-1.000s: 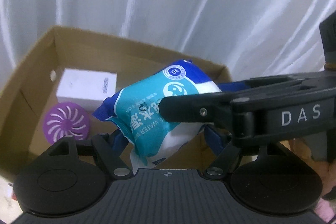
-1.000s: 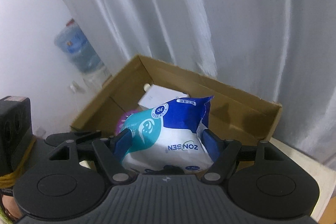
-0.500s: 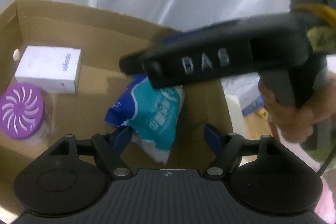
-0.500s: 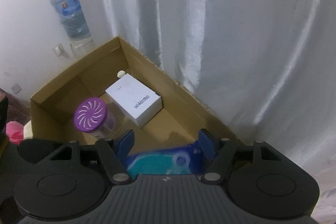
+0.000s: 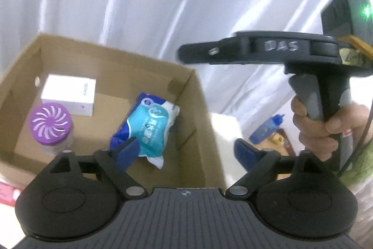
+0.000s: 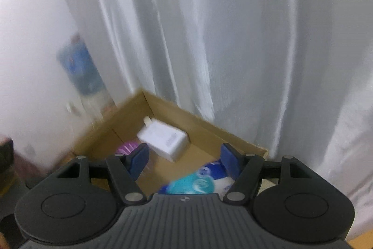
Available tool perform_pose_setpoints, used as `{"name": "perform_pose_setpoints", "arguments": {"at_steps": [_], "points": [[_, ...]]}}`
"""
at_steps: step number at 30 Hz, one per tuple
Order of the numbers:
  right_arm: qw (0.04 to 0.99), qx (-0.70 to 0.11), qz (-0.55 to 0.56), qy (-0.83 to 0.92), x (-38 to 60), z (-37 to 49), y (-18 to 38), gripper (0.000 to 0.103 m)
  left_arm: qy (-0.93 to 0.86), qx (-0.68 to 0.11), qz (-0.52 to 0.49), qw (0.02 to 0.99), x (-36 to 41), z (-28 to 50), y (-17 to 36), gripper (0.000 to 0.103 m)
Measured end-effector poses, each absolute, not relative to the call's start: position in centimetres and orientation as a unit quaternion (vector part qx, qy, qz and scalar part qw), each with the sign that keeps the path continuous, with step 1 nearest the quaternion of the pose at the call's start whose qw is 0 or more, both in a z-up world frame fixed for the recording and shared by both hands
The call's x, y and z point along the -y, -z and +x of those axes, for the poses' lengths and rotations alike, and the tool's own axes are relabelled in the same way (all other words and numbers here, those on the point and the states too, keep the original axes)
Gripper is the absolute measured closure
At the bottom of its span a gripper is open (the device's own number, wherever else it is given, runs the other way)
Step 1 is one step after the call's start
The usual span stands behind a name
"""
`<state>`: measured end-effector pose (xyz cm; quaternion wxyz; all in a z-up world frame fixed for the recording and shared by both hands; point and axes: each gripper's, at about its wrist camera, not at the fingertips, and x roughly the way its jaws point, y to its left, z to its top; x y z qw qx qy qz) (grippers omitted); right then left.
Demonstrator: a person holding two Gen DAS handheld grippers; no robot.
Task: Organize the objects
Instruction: 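Lower the wipes pack into the box and open the right tool, then move the right tool down to the red toothpaste tube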
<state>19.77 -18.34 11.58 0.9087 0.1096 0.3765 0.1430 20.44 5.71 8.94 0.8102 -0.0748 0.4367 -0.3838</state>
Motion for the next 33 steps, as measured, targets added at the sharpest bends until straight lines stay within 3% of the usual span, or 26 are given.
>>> {"name": "perform_pose_setpoints", "arguments": {"at_steps": [10, 23, 33], "points": [[0.930, -0.249, 0.214, -0.168, 15.0, 6.8, -13.4, 0.031, 0.290, -0.400, -0.032, 0.869, -14.6, 14.0, -9.2, 0.002], [0.880, -0.366, 0.220, -0.208, 6.0, 7.6, -5.8, 0.031, 0.197, -0.397, 0.001, 0.896, -17.5, 13.3, -3.5, 0.002], [0.842, -0.409, 0.326, -0.131, 5.4, 10.2, 1.8, 0.031, 0.196, -0.396, -0.020, 0.897, -21.2, 17.8, -1.2, 0.006]]}}
